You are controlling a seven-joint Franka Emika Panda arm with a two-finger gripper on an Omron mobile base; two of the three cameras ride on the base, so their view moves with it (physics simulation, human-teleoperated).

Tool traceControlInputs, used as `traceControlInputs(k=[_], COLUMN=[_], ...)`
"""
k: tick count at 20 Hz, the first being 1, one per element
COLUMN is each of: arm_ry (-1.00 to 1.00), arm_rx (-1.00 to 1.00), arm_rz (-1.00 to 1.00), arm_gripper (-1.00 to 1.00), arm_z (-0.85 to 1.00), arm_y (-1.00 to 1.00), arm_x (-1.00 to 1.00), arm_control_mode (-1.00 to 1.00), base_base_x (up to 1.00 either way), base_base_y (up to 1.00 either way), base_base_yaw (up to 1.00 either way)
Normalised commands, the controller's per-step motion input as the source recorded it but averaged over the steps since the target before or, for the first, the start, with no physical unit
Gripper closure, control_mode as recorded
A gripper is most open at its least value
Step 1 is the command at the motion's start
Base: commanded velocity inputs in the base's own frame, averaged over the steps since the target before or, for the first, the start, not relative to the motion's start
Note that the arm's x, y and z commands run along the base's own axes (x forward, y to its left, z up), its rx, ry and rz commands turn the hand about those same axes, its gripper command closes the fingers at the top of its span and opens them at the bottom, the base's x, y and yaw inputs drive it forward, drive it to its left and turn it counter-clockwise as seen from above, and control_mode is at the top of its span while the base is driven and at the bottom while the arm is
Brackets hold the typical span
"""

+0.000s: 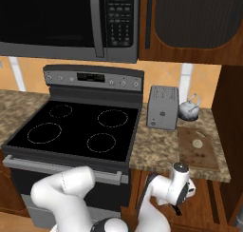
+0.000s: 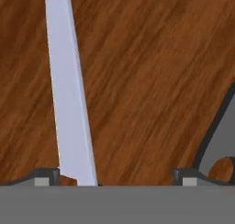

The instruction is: Place the appropriate cutting tool for cutting the garlic skin on the cutting board.

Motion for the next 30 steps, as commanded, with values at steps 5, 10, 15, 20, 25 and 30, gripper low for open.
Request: traceControlInputs(k=[5,10,15,20,25,30], arm_ry=[0.17,0.04,0.07,0.06,0.01,-0.18], arm_rx=[0.01,0.03,0.14,0.18,0.11,-0.01], arm_rz=[0.02,0.02,0.01,0.03,0.07,0.09], arm_gripper=[1.0,1.0,1.0,1.0,1.0,1.0], arm_z=[-0.18,-0.16,-0.02,0.02,0.3,0.69], arm_y=[0.03,0.0,0.0,0.0,0.03,0.23], arm_x=[-0.02,-0.19,0.0,0.0,-0.06,-0.3], arm_control_mode=[-1.0,-1.0,-1.0,-1.0,-1.0,-1.0], base_base_x=[0.0,0.0,0.0,0.0,0.0,0.0], base_base_y=[0.0,0.0,0.0,0.0,0.0,0.0], base_base_yaw=[0.0,0.0,0.0,0.0,0.0,0.0])
